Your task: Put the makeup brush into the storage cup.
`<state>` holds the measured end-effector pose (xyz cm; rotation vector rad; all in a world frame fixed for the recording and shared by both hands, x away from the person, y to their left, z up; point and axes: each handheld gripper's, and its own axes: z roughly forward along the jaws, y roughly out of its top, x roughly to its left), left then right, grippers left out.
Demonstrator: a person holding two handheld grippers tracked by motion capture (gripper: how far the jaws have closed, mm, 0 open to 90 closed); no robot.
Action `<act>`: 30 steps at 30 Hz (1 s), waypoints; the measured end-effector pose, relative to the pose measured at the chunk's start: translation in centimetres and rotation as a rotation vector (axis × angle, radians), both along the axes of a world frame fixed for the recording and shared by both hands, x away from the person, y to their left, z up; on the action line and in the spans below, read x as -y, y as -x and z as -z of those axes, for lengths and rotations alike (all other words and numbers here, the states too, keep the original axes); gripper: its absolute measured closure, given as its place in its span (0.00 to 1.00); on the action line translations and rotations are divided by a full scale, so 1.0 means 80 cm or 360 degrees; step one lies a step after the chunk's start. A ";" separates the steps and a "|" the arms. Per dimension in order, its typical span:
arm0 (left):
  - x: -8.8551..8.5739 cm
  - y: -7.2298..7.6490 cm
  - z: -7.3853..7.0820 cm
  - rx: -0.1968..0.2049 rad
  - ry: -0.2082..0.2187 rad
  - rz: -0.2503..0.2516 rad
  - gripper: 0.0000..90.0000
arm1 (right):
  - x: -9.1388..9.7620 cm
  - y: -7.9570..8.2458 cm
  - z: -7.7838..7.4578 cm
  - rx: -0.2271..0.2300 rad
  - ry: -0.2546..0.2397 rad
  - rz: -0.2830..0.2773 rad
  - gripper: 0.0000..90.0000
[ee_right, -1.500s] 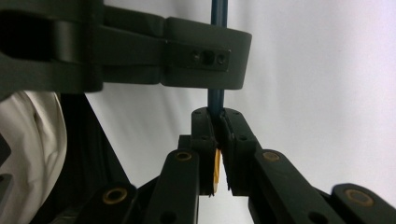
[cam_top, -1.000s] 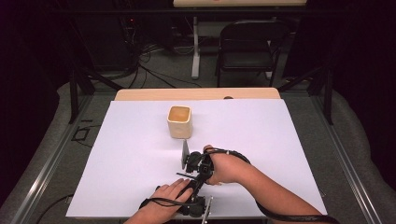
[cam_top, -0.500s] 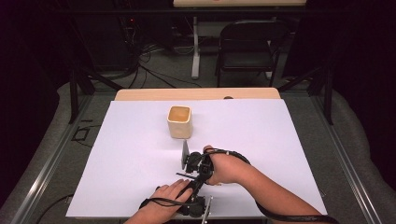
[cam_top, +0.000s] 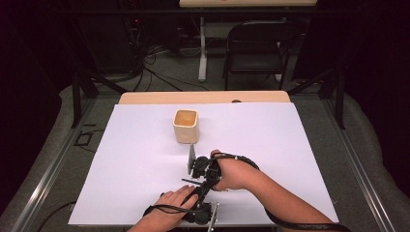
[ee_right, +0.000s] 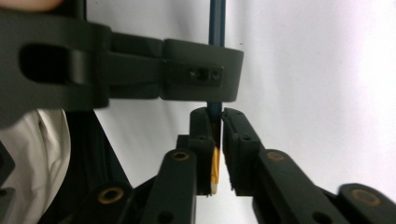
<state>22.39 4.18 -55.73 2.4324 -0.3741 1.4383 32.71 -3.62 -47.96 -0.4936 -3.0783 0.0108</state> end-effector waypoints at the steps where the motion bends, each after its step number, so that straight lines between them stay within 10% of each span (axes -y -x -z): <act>1: -0.001 0.000 0.000 0.0003 -0.0003 -0.0002 0.92 | 0.001 0.000 -0.001 0.0007 0.0003 -0.0002 0.88; 30: -0.020 -0.006 0.000 -0.0028 -0.0014 -0.0081 0.92 | 0.041 0.006 -0.014 0.0053 -0.0071 0.0013 0.62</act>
